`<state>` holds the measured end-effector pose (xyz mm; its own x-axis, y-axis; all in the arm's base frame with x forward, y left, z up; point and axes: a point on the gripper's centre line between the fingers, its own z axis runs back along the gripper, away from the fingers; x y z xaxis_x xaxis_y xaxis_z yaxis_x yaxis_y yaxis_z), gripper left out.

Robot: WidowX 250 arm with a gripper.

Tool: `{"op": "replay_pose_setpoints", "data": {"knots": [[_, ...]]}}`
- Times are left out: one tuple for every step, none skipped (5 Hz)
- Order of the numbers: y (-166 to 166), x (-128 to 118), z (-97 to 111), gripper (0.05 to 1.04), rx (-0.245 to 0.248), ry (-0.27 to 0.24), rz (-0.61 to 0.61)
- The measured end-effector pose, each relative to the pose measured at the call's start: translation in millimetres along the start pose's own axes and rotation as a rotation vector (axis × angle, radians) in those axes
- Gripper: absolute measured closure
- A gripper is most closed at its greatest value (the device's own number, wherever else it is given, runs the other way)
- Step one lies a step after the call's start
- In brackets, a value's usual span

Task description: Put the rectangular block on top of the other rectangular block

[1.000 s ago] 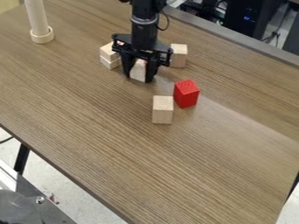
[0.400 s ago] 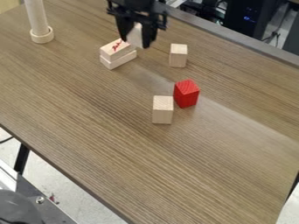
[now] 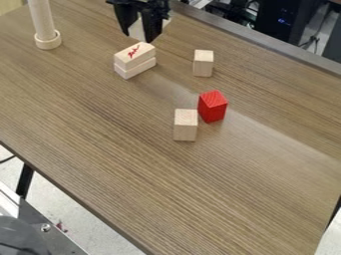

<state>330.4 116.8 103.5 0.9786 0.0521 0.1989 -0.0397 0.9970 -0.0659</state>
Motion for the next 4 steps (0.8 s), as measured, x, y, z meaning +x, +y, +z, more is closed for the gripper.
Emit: {"op": "replay_pose_setpoints", "data": {"knots": [[8,-5,1,0.518,-0.018,0.009,-0.101],[14,-7,-9,0.518,0.003,0.031,-0.19],[17,1,-15,0.518,0.137,0.04,-0.337],[12,5,-24,0.518,0.189,0.042,-0.393]]}}
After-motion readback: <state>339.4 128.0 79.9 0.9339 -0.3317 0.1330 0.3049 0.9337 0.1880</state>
